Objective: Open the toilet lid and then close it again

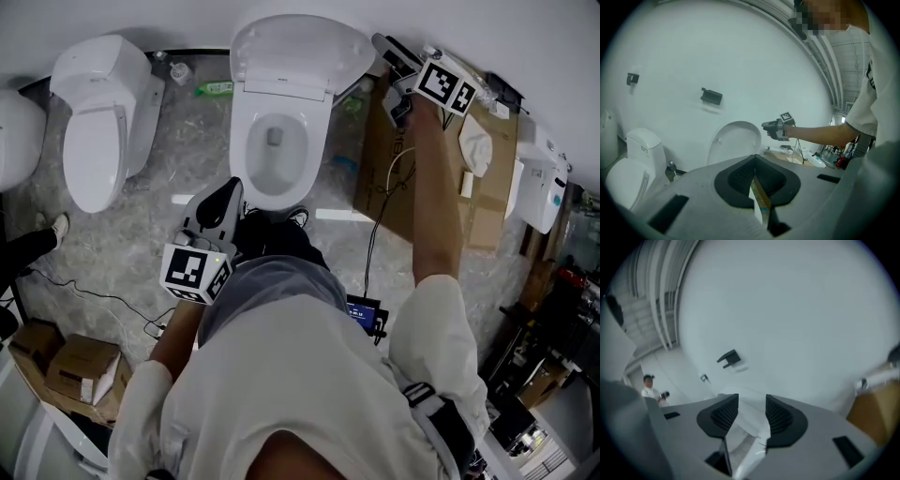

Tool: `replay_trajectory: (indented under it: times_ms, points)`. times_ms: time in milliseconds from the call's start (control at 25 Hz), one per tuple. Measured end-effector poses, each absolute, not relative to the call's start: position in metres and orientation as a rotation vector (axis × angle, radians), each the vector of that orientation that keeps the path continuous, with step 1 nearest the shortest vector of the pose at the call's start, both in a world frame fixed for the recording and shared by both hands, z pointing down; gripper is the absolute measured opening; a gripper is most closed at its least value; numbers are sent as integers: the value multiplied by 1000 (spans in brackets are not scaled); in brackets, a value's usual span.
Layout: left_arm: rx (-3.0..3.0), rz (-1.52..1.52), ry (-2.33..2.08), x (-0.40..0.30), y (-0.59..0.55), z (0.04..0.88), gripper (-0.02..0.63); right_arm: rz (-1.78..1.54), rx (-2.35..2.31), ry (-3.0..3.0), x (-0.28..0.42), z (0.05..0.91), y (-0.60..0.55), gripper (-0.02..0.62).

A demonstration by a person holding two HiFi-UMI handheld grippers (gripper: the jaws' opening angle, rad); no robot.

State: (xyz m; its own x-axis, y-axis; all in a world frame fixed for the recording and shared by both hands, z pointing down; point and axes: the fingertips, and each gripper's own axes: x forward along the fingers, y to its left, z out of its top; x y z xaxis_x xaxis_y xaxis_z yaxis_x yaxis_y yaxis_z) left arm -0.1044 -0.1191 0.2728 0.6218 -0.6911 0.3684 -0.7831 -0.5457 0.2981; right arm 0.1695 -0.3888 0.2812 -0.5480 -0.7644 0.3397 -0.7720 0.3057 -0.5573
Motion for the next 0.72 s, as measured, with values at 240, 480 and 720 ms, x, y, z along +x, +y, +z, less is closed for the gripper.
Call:
replay_trajectory:
  times_ms: [240, 480, 720]
  points:
    - [2384, 290, -1213, -111, -118, 273, 8, 456, 1149, -2330, 147, 282, -407, 196]
    - [2338, 302, -1264, -121, -115, 277, 8, 369, 919, -2265, 137, 291, -420, 219]
    - [2316, 299, -1291, -122, -115, 277, 8, 442, 794, -2313, 124, 292, -426, 219]
